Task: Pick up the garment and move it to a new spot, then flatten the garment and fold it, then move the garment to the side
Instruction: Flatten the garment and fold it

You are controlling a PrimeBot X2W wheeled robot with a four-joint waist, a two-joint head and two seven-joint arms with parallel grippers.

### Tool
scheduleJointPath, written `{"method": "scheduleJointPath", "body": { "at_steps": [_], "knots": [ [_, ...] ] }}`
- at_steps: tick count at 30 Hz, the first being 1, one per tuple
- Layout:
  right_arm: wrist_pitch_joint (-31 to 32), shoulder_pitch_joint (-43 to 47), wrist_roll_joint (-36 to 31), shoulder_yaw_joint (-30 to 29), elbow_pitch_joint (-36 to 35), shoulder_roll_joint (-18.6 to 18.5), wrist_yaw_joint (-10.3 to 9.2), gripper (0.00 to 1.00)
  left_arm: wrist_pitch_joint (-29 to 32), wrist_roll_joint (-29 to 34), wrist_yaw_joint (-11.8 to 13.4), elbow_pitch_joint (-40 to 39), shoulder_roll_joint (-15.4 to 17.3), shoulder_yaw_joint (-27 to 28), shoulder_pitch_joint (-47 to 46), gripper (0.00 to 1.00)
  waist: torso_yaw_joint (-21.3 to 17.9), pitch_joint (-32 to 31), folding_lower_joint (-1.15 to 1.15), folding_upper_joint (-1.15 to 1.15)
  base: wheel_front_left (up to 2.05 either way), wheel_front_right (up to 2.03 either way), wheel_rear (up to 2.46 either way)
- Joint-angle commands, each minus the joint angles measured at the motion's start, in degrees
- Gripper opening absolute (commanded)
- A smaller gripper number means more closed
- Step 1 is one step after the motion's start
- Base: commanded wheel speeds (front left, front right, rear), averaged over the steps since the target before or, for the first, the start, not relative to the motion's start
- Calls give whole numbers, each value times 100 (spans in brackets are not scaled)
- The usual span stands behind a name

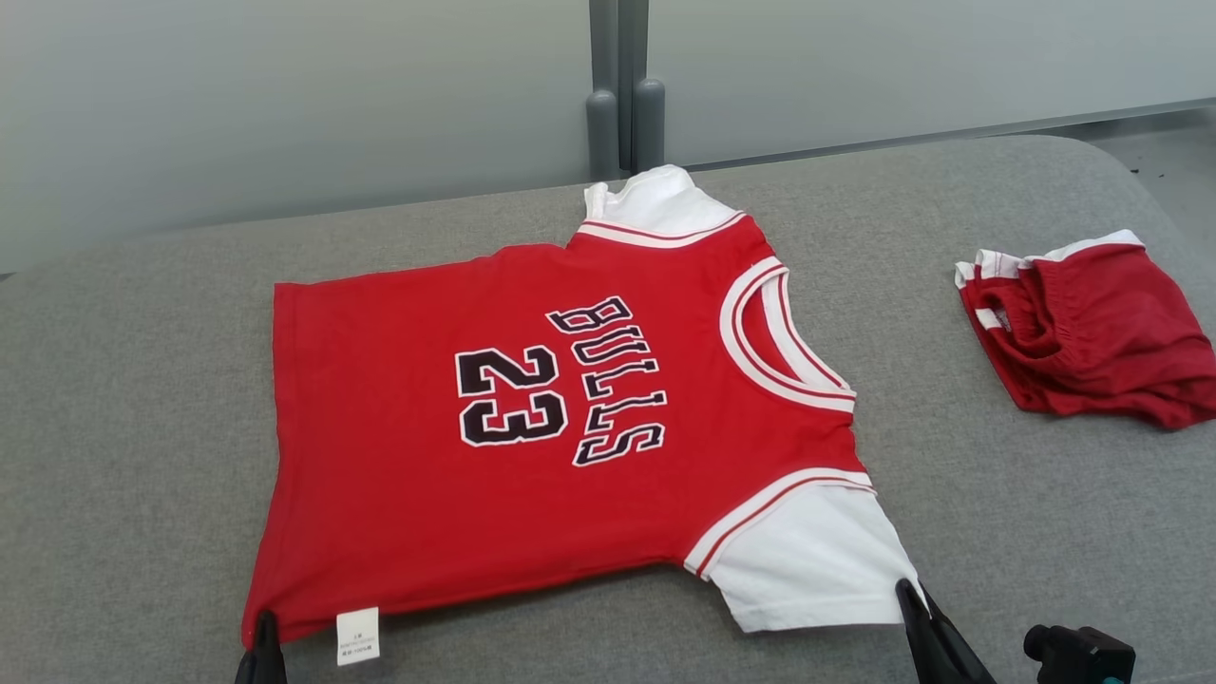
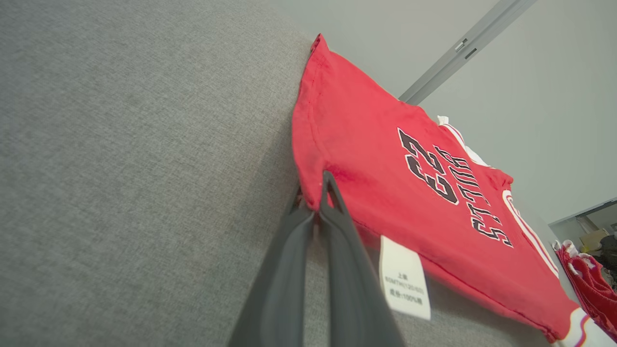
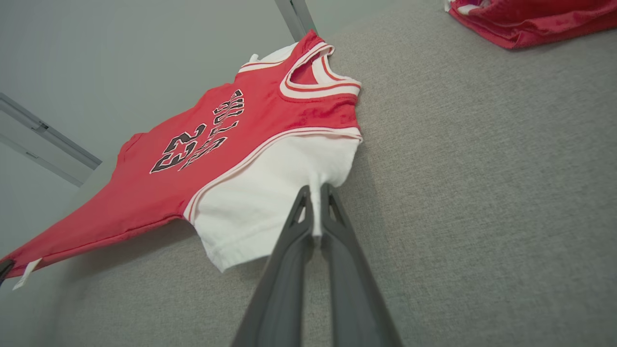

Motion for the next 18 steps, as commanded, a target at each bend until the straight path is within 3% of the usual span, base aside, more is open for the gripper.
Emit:
{"method": "scheduleJointPath", "body": {
  "at_steps": [1,12,18],
  "knots": [
    [-51,-85,-92,-7,42,-16,0,0,17,-67,-22,36,41,-7,-78,0,11,-27,0,29,0,0,0],
    [-176,-379,-189,-123,93,-15,0,0,227,-196,-81,27,-56,-133,-365,0,45,60,0,29,0,0,0],
    [-237,-1009,-336,-199,256,-17,0,0,339,-434,-104,109,-140,-52,-914,0,70,265,0,29,0,0,0]
  ]
}}
